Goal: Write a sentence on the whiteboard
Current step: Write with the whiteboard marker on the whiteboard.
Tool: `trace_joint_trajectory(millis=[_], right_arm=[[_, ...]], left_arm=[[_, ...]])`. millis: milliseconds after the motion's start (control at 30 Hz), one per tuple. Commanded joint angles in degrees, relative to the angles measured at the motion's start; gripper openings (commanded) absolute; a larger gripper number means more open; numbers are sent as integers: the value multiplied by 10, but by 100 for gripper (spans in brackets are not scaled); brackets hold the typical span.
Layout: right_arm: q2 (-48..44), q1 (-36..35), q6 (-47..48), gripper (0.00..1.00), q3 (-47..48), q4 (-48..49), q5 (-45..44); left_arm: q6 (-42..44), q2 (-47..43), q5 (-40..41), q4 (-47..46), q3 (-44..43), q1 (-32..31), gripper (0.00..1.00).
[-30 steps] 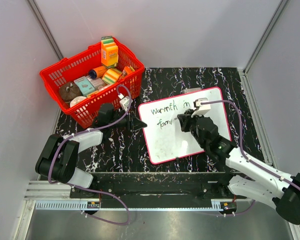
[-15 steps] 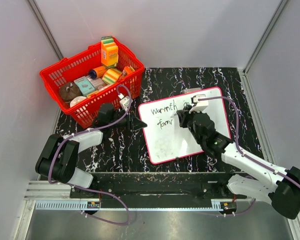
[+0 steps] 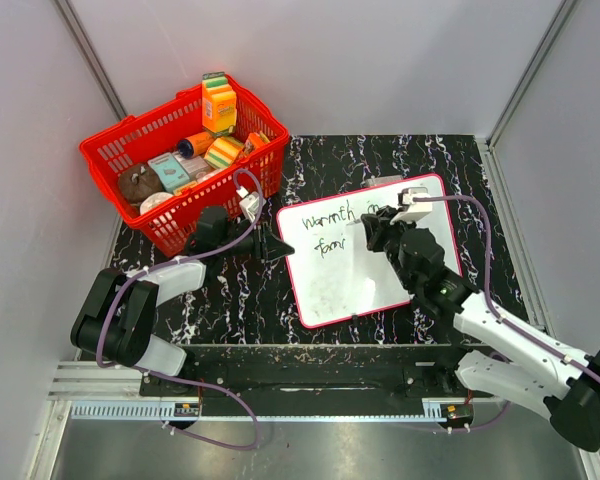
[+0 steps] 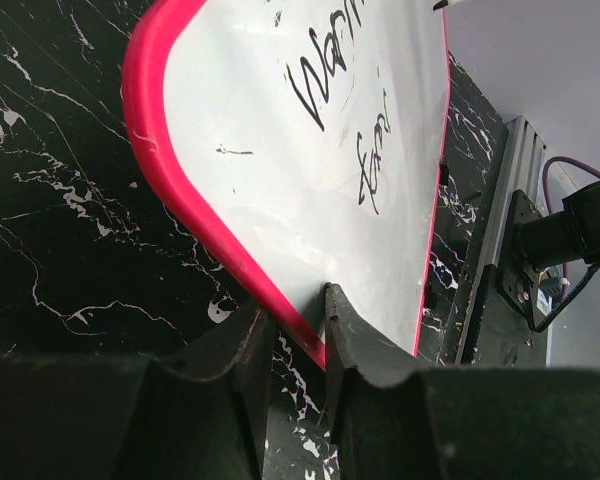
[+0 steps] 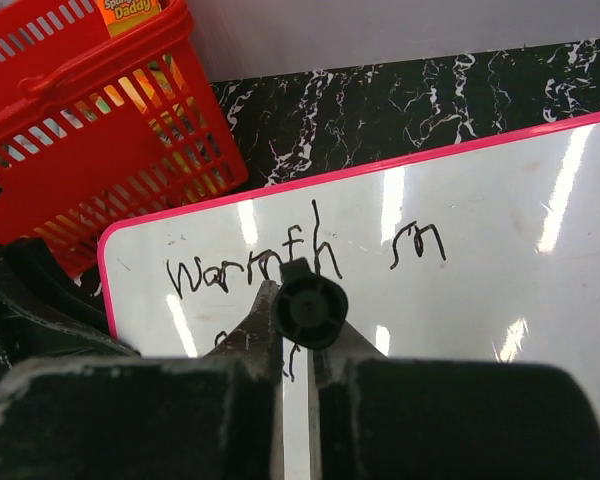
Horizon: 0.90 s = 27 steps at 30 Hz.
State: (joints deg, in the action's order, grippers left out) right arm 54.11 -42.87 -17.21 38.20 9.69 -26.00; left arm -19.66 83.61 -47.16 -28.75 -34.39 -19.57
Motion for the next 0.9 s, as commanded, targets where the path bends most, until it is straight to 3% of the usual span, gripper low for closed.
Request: trace_joint_trajectory(millis=[0,400,867], right_arm=[[-1,9,2,0,9,19,-20],[41,22,-10,0,12,23,-7],[14,23,-17,0,-25,-7,25]], left_arm=[[69,-3,30,13,-6,-13,0],[69,-3,30,14,-6,-13,0],[70,-3,31,14,-6,-13,0]])
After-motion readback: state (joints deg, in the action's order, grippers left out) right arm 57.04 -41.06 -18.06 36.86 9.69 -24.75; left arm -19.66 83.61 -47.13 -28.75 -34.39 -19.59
